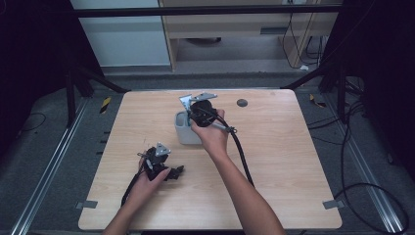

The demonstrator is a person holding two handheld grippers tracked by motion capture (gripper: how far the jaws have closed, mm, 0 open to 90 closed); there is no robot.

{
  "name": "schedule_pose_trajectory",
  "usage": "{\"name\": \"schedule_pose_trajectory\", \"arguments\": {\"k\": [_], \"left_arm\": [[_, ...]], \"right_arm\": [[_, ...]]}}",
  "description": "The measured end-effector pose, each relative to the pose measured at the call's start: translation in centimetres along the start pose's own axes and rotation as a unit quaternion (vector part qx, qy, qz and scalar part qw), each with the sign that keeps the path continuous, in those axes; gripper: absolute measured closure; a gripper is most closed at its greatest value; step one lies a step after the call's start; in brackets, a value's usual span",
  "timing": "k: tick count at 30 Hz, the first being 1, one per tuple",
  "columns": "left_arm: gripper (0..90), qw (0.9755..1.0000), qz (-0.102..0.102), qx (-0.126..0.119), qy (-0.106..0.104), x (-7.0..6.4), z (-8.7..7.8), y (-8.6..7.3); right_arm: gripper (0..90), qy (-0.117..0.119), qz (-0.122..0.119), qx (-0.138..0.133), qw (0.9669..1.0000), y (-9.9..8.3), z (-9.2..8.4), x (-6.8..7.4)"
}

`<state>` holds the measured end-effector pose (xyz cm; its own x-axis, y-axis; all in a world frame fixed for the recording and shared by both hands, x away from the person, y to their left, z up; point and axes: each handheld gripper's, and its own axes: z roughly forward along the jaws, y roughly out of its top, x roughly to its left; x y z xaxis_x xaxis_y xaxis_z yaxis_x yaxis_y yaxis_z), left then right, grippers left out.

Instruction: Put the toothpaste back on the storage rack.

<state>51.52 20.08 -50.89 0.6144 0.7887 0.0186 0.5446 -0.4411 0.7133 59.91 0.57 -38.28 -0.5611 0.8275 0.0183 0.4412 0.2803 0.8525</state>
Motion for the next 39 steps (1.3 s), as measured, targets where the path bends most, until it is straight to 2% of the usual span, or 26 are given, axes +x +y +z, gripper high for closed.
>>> {"name": "schedule_pose_trajectory", "arguments": {"k": [25,31,39], "left_arm": [[0.0,1.0000,0.000,-0.001,0.000,0.0,0.0,0.0],[0.0,1.0000,0.000,0.000,0.000,0.0,0.0,0.0],[0.0,1.0000,0.000,0.000,0.000,0.0,0.0,0.0]], "right_arm": [[74.8,-0.004,-0.016,0.000,0.9999,0.1,-2.4,-0.7],[68.9,-0.005,-0.011,0.004,0.9999,-0.1,-2.8,-1.1],[50.8,-0.011,0.001,0.007,0.9999,-0.2,-3.2,-1.8]]}}
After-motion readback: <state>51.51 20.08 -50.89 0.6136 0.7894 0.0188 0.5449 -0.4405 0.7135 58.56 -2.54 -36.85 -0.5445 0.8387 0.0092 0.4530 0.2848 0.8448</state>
